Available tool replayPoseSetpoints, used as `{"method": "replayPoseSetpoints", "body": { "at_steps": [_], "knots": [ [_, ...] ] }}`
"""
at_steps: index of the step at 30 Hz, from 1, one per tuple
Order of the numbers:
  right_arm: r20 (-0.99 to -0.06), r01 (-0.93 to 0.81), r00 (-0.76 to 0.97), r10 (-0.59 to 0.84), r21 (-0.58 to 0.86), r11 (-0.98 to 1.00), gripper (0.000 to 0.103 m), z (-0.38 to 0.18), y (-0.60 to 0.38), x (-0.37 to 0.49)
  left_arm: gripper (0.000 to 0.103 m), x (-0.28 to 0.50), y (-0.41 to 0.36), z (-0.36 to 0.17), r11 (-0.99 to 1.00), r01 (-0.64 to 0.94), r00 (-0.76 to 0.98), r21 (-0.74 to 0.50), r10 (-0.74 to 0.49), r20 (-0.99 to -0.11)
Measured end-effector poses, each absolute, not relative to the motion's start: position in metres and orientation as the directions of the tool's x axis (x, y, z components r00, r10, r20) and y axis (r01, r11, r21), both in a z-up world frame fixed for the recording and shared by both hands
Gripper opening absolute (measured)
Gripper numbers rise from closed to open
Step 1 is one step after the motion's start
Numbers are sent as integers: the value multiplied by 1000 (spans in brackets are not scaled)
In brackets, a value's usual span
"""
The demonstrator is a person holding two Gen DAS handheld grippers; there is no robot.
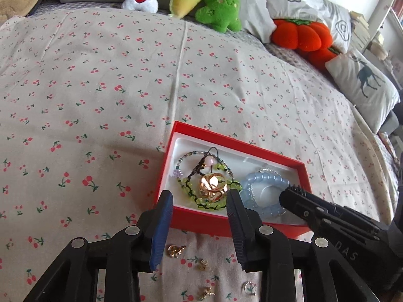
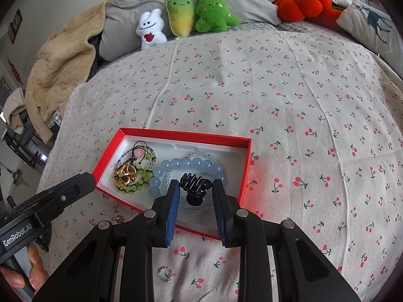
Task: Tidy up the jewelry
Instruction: 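Carry the hair clip and gold rings into the red box and open both tools, then grasp the silver ring with the right tool while the left moves toward the gold earring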
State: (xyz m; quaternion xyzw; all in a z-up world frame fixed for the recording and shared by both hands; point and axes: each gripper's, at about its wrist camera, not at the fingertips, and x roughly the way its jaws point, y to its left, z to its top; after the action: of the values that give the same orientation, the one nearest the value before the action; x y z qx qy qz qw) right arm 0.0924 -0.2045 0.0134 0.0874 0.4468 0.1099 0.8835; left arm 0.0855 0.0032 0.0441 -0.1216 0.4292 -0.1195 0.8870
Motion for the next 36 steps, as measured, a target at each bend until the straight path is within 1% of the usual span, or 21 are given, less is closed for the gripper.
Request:
{"method": "replayPoseSetpoints", "body": {
  "at_steps": [1, 5, 6, 7, 8, 9, 10, 16, 18, 22, 30, 33, 36],
  "knots": [
    [-769, -120, 578, 274, 252, 960, 28, 13, -203, 94, 43, 83, 6, 45, 946, 104, 606, -307, -306, -734],
    [-763, -132, 575, 295, 270, 954, 29, 11, -200, 100, 46, 77, 17, 41, 955, 90, 598, -283, -279, -751],
    [-766, -132, 564, 308, 285, 949, 32, 11, -201, 102, 47, 76, 19, 40, 956, 85, 592, -281, -275, -758],
    [-765, -130, 557, 323, 304, 944, 40, 11, -202, 103, 50, 75, 22, 39, 957, 79, 585, -277, -270, -765],
    [-759, -129, 558, 335, 320, 939, 45, 12, -204, 103, 52, 75, 24, 37, 959, 73, 578, -274, -264, -772],
    [-753, -126, 564, 339, 328, 936, 54, 14, -205, 101, 55, 75, 26, 36, 961, 66, 571, -268, -257, -780],
    [-747, -125, 573, 338, 328, 937, 55, 16, -207, 100, 58, 75, 28, 35, 963, 59, 563, -261, -248, -788],
    [-735, -148, 589, 337, 312, 938, 56, 29, -213, 82, 73, 69, 33, 28, 971, 39, 528, -235, -220, -820],
    [-738, -150, 589, 329, 300, 942, 57, 30, -215, 74, 76, 67, 33, 26, 973, 42, 511, -227, -216, -832],
    [-761, -141, 570, 310, 281, 949, 62, 27, -217, 61, 81, 61, 30, 24, 977, 57, 496, -206, -206, -844],
    [-793, -123, 546, 269, 242, 962, 67, 22, -221, 44, 89, 46, 27, 20, 983, 82, 480, -167, -186, -857],
    [-806, -119, 533, 258, 231, 966, 70, 18, -221, 39, 91, 44, 27, 16, 983, 84, 462, -164, -184, -867],
    [-823, -125, 511, 248, 214, 969, 71, 12, -217, 34, 91, 41, 28, 10, 985, 81, 441, -153, -173, -881]
  ]
}}
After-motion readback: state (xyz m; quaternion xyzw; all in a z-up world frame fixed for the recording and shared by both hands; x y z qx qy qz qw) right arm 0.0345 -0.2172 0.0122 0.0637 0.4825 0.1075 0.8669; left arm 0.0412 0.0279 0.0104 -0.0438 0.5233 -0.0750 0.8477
